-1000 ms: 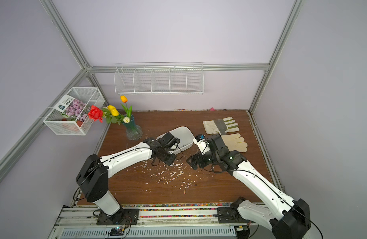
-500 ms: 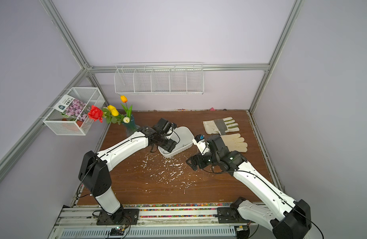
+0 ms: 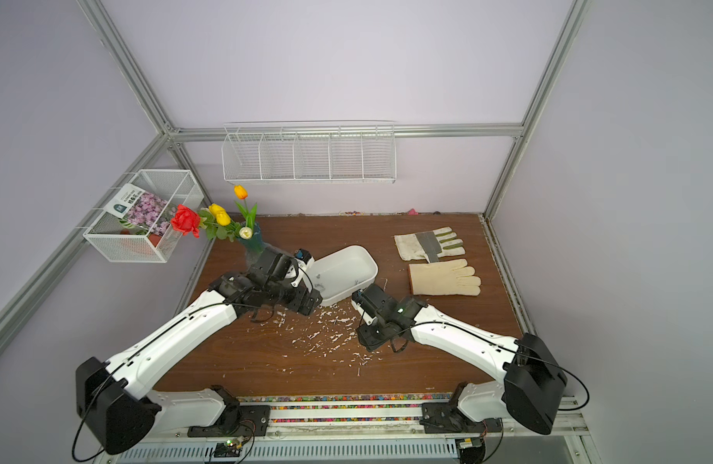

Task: Put the screws on the desktop into the storage box
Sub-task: Pick up the screw from the center of the board.

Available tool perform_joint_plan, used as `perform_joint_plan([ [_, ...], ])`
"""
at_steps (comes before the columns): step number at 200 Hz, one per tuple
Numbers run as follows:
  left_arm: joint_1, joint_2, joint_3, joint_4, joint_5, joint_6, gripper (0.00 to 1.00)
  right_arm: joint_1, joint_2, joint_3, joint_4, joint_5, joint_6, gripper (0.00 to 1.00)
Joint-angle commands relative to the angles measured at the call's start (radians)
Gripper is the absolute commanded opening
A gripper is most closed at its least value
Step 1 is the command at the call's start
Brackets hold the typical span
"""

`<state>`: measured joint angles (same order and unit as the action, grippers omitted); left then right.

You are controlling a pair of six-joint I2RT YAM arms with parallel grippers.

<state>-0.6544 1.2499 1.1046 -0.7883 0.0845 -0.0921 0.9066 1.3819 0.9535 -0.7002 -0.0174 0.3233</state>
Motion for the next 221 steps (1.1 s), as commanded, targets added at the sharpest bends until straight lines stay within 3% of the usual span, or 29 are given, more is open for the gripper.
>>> perform_joint_plan([
  [1, 0.002, -0.092, -0.068, 0.061, 0.083, -0.046, 1.0, 0.037, 0.037, -0.019, -0.019, 0.039, 0.06, 0.49],
  [28, 0.003, -0.202, -0.138, 0.107, 0.154, -0.063, 1.0, 0.083, 0.077, -0.039, 0.014, 0.04, 0.11, 0.41],
  [64, 0.003, -0.226, -0.202, 0.107, 0.18, -0.076, 1.0, 0.128, 0.123, -0.068, 0.058, 0.037, 0.163, 0.34],
  [221, 0.003, -0.218, -0.244, 0.135, 0.2, -0.087, 1.0, 0.161, 0.252, -0.093, 0.118, 0.038, 0.182, 0.3],
])
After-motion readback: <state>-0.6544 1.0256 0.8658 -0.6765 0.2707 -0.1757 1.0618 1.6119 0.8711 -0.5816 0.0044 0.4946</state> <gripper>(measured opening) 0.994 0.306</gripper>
